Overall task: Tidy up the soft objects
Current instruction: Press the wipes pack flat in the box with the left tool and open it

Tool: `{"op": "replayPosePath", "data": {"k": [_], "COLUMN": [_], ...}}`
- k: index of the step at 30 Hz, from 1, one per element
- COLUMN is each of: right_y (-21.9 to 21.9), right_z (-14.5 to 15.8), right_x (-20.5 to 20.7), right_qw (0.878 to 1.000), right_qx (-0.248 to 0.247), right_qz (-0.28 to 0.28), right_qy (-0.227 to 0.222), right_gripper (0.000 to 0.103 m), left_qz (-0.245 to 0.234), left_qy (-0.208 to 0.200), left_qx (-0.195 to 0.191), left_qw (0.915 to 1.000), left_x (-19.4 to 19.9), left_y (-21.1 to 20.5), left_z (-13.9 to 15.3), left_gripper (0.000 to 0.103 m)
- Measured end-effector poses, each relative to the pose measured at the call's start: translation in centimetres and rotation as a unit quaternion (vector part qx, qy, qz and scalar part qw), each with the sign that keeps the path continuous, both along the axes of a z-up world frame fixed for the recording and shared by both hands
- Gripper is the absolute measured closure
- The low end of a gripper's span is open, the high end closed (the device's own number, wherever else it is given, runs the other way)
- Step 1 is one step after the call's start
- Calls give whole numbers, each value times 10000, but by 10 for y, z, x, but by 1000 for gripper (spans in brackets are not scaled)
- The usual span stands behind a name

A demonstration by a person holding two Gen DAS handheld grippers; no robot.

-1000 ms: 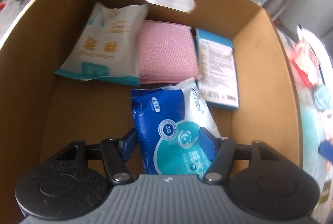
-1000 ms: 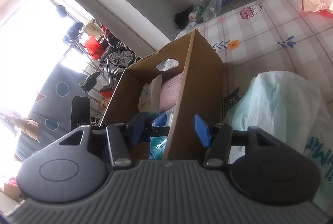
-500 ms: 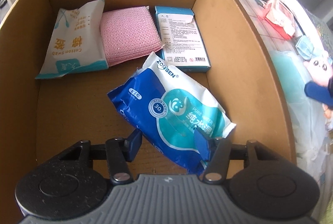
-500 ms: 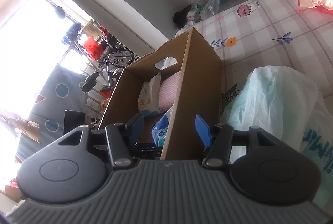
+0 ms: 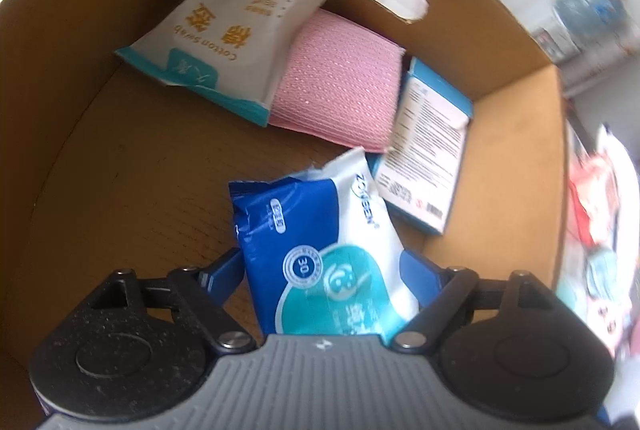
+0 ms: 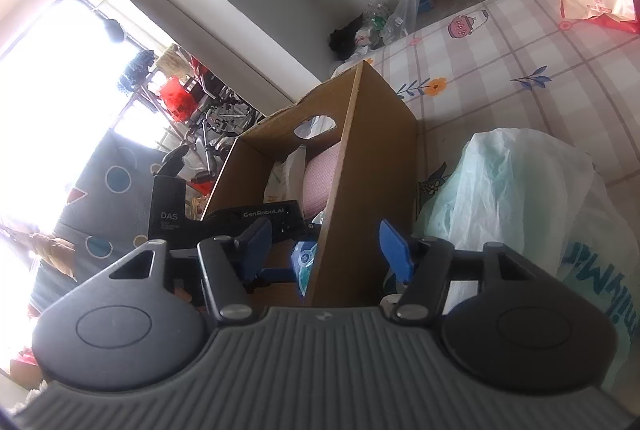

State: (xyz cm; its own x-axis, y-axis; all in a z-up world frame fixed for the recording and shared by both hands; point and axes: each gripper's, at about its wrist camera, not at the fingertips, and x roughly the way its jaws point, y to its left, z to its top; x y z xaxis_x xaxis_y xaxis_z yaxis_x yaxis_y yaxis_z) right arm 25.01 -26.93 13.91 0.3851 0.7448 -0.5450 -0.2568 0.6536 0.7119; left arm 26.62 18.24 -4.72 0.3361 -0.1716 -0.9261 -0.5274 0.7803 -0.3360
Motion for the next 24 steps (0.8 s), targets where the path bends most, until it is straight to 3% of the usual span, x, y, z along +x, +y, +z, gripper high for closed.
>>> {"op": "replayPosePath", "data": {"k": [4, 9, 12, 16, 22, 24], "right_y": [-4, -5, -6, -11, -25, -28], "right_z": [-3, -8, -8, -7, -11, -14], "right_x": [1, 1, -1, -2, -1, 0], "right_qw": [10000, 9999, 9999, 9998, 9994, 9992], "right_qx": [7, 1, -26, -65, -114, -107], "right_qz": [-56, -99, -108, -175, -312, -349], "right_qy": [28, 129, 127, 98, 134, 191], "right_gripper": [41, 41, 41, 41, 40, 40], "left_qz": [351, 307, -232, -989, -2029, -2103], "left_qy": [-46, -14, 25, 22, -9, -94], "left_qx": [76, 261, 659, 1114, 736, 623], "left_qw": [9993, 9992, 9976, 9888, 9764, 9756], "left_x": [-4, -6, 0, 1, -10, -15], "left_y": [-2, -10, -26, -35, -25, -25], "left_z": [-5, -14, -14, -15, -16, -16], "left_gripper": [14, 14, 15, 16, 18, 19]}}
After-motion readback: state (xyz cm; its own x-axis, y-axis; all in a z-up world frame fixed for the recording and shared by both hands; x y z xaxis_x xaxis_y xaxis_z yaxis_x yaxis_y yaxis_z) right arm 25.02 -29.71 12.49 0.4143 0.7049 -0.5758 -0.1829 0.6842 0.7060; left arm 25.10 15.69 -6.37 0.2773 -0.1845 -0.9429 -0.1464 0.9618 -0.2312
